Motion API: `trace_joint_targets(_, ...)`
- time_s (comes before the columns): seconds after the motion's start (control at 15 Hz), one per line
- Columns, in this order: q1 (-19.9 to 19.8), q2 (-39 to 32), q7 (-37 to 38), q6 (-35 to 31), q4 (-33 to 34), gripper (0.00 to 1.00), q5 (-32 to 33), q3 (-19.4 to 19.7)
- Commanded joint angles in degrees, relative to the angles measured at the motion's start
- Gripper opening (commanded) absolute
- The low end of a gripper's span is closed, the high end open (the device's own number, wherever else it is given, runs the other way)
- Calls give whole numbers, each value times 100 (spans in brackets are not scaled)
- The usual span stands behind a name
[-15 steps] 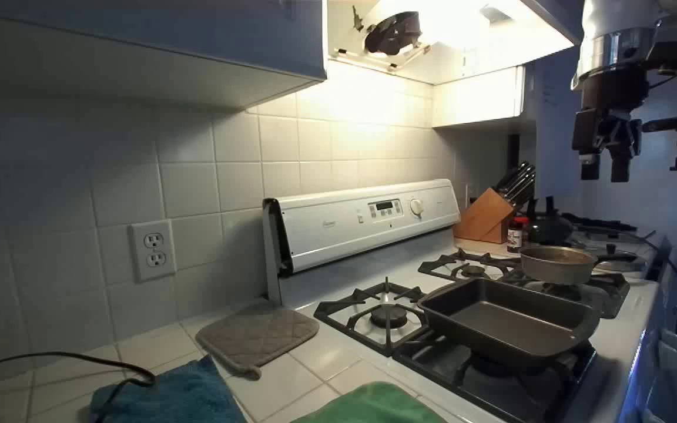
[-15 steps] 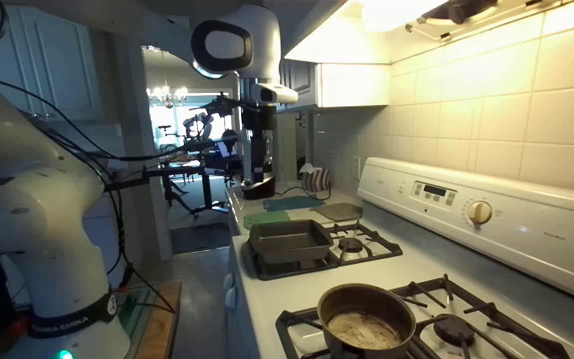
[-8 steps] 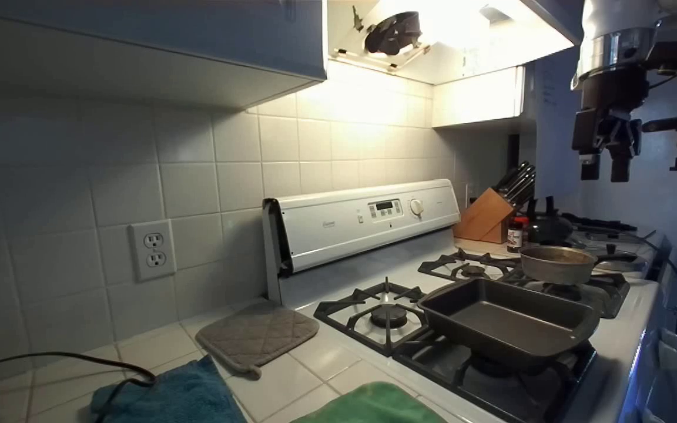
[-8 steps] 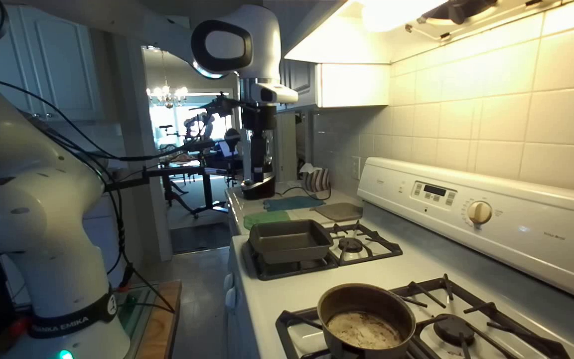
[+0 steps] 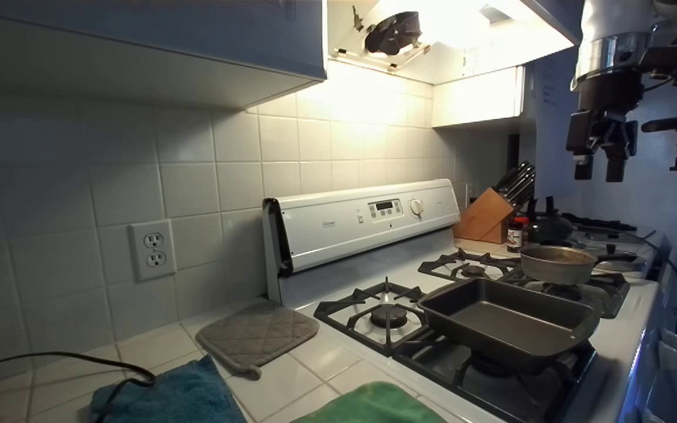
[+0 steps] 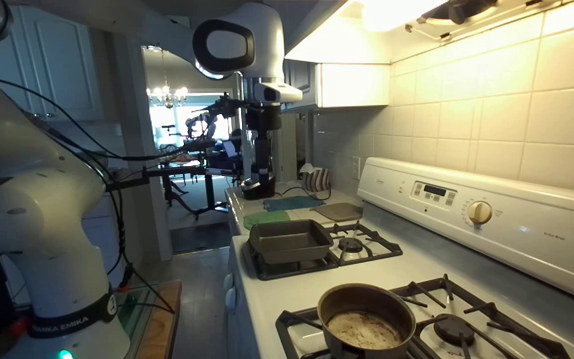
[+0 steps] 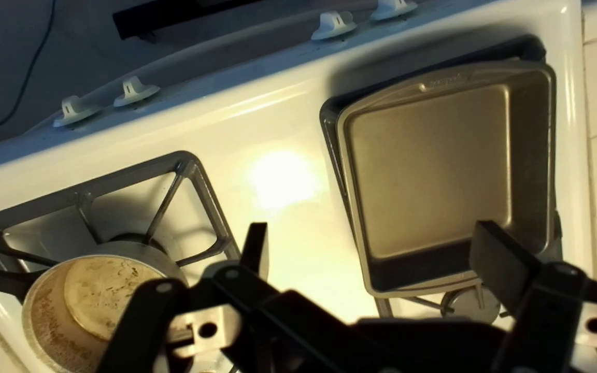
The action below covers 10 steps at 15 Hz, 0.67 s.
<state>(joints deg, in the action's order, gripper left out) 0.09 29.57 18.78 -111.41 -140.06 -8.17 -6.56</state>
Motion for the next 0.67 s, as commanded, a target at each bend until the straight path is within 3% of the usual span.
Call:
trace_joint_targets(0.0,-309,-135,110,-514,7,100,184,175)
trace_joint_targets(0.6,-1131,-512,143,-1873,-30,100,949,577)
